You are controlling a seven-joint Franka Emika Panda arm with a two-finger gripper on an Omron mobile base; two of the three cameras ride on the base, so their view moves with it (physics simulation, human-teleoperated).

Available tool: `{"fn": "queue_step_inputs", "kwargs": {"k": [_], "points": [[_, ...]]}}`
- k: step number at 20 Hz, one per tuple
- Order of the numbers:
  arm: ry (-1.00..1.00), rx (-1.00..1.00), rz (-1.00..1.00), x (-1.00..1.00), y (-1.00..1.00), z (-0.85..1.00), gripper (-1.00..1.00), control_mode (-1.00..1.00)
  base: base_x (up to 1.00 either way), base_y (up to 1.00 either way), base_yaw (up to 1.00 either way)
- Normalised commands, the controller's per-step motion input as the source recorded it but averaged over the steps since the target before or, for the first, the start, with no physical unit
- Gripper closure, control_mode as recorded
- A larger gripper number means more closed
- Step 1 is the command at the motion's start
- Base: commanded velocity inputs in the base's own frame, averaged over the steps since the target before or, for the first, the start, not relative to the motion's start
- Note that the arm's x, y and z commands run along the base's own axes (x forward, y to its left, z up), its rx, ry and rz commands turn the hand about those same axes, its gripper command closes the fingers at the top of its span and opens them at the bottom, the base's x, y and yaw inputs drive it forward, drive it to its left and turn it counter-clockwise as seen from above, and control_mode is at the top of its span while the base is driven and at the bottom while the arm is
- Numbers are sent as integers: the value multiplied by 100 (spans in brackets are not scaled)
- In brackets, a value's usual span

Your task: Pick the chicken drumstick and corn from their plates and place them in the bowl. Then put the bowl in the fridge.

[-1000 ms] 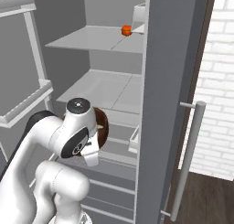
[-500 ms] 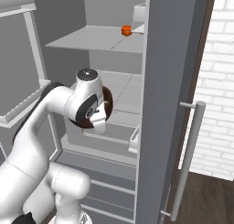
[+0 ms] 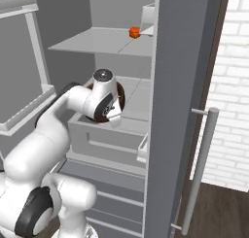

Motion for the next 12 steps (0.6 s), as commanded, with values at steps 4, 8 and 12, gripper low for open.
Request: {"fn": "queue_step_inputs", "kwargs": {"k": [4, 8, 12], "points": [[-12, 0, 0, 75, 0, -36, 100, -100, 0, 0, 0], [-1, 0, 0, 82, 0, -9, 100, -100, 0, 0, 0], [0, 0, 0, 92, 0, 0, 100, -100, 0, 0, 0]]}}
